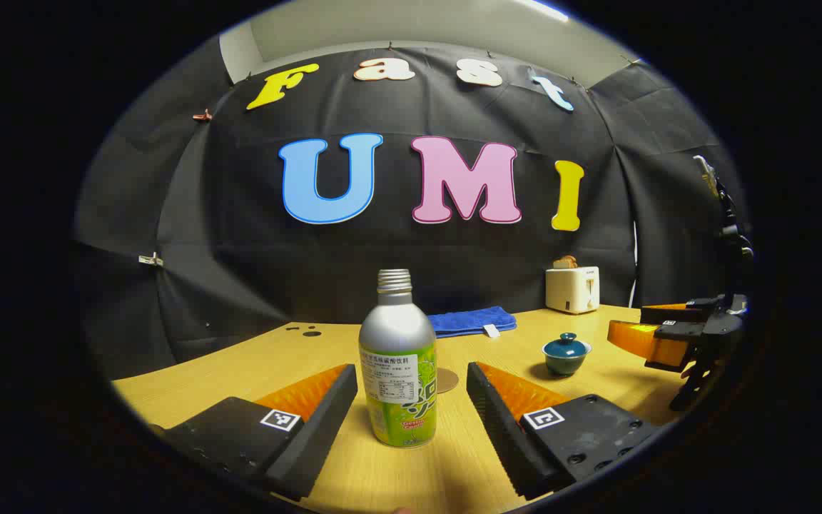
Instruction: Open the teacup lid with one hand, grasp the water bottle and pour water into the teacup with the other hand; after pouring, place the water bottle on the coaster and then close the teacup lid.
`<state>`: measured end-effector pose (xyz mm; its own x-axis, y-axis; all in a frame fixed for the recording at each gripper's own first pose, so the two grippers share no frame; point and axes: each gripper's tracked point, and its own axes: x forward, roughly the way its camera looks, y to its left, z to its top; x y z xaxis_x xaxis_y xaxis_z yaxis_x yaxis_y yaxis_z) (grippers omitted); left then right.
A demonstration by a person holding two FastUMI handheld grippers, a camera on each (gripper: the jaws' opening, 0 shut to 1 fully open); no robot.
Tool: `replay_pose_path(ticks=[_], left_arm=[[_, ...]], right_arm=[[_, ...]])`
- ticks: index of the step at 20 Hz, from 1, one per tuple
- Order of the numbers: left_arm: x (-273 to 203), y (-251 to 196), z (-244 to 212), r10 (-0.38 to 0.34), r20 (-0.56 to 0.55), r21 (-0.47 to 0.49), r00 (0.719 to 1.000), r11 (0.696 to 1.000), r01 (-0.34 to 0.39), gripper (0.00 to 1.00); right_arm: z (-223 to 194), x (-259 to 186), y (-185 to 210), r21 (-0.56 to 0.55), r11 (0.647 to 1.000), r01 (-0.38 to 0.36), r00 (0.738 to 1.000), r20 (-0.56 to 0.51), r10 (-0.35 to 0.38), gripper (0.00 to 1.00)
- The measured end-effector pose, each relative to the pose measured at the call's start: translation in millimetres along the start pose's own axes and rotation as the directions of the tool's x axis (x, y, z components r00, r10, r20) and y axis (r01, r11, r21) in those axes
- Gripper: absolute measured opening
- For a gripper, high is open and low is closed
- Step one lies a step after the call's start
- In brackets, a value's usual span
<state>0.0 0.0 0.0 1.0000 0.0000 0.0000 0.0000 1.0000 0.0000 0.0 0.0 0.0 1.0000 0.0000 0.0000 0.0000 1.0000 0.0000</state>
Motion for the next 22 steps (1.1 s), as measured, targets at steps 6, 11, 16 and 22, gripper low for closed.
replay_pose_path(ticks=[6, 11, 16, 22], left_arm=[[1.0, 2.5, -1.4, 0.008, -0.01, -0.014, 1.0, 1.0, -0.008, 0.98], [4.0, 1.0, -8.4, -0.005, -0.049, -0.013, 0.999, 1.0, 0.004, 0.98], [4.5, 2.1, -8.1, 0.009, -0.05, -0.011, 0.999, 1.0, -0.01, 0.98], [4.5, 3.1, -8.3, 0.008, -0.048, -0.019, 0.999, 1.0, -0.008, 0.97]], right_arm=[[0.5, 0.0, 0.6, -0.001, 1.0, -0.01, 1.0, 0.0, 0.01, 0.98], [0.2, 0.4, 0.2, -0.001, 1.0, -0.011, 1.0, 0.0, 0.011, 0.98], [0.8, -0.2, 1.6, -0.001, 1.0, -0.022, 1.0, -0.002, 0.022, 0.98], [3.4, 9.7, 15.6, -0.024, 0.996, -0.08, 0.997, 0.008, 0.08, 0.98]])
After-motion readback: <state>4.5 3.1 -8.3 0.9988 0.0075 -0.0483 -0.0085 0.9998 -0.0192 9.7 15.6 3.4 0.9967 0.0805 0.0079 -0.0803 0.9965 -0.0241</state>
